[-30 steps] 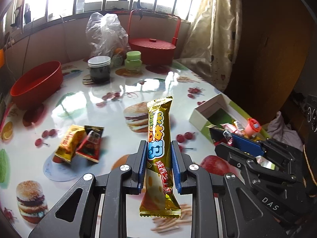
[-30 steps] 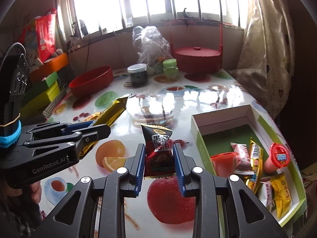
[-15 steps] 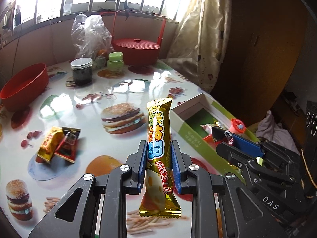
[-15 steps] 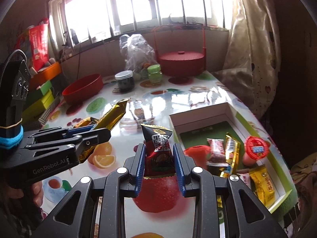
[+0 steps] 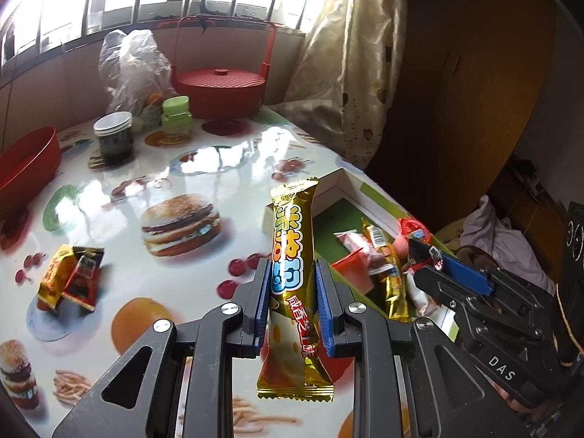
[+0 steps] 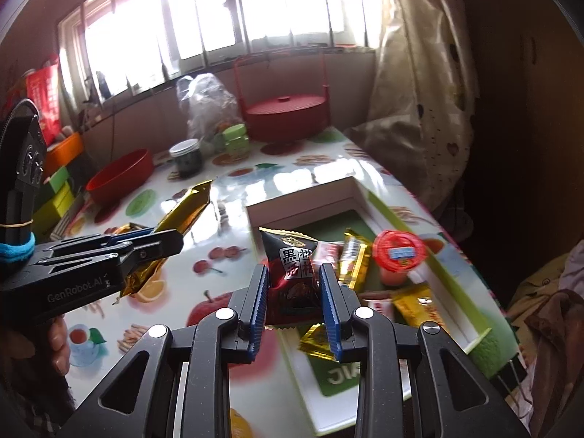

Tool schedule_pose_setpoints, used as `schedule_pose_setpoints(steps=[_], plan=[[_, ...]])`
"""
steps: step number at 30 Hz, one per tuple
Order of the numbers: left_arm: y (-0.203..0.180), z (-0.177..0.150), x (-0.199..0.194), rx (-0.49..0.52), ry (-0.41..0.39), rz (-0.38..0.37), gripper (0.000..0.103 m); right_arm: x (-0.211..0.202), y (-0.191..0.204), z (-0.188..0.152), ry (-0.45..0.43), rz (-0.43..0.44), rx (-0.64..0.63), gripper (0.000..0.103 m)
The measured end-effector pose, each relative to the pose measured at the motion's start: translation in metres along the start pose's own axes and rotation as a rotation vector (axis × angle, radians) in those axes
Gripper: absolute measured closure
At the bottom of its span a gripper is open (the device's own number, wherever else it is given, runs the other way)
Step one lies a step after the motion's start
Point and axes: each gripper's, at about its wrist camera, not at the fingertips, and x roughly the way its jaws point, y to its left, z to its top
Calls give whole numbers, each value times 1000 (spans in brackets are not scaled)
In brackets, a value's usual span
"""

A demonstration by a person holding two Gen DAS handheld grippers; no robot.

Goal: Organize snacks
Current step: 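Carry the dark red packet and yellow stick snack over the green box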

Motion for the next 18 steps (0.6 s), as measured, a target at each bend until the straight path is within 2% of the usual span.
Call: schedule_pose_setpoints(steps=[18], plan=[[-39, 20, 36, -1, 38, -86, 79, -2, -46, -17, 24, -82, 74, 76]])
